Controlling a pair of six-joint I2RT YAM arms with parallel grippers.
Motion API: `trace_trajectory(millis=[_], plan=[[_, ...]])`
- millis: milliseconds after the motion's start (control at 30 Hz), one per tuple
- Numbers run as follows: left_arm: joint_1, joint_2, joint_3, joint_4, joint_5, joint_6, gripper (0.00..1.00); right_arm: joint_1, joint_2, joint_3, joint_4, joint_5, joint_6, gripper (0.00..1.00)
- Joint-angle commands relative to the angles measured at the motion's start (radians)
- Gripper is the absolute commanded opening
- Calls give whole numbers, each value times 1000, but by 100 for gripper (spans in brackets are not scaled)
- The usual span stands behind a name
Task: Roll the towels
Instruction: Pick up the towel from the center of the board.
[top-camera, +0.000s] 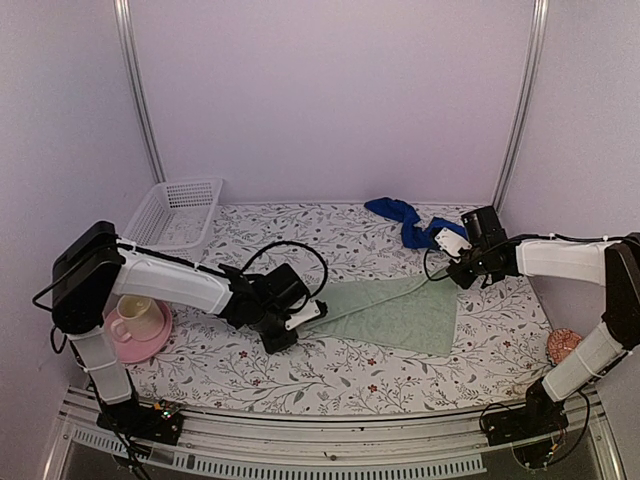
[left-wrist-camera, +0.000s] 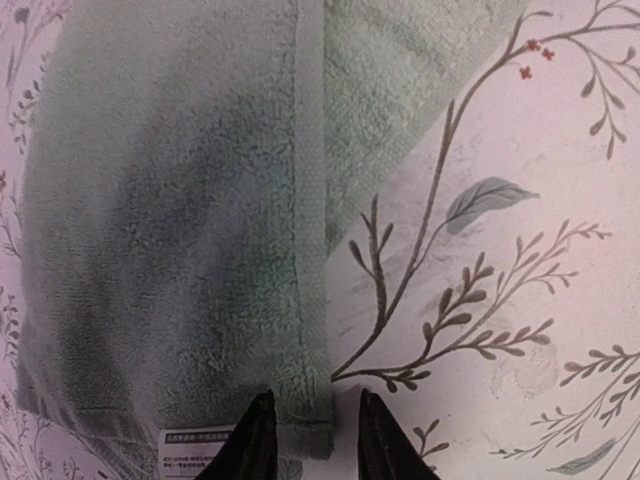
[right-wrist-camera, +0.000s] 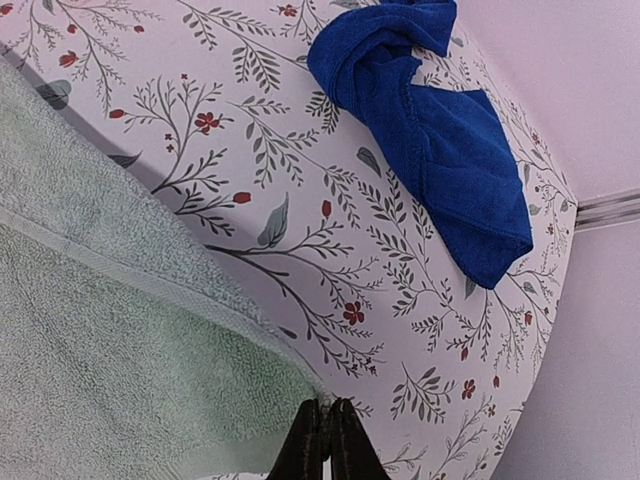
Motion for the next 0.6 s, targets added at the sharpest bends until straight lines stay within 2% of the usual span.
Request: trace_trajectory(millis=[0,567], plan=[[37,90,-33,-127,63,-19,29,-6,-35,-4,-2,-20,7,7],[50,94,-10,-277,70,-88,36,-6,-31,-6,-2,-22,6,7]])
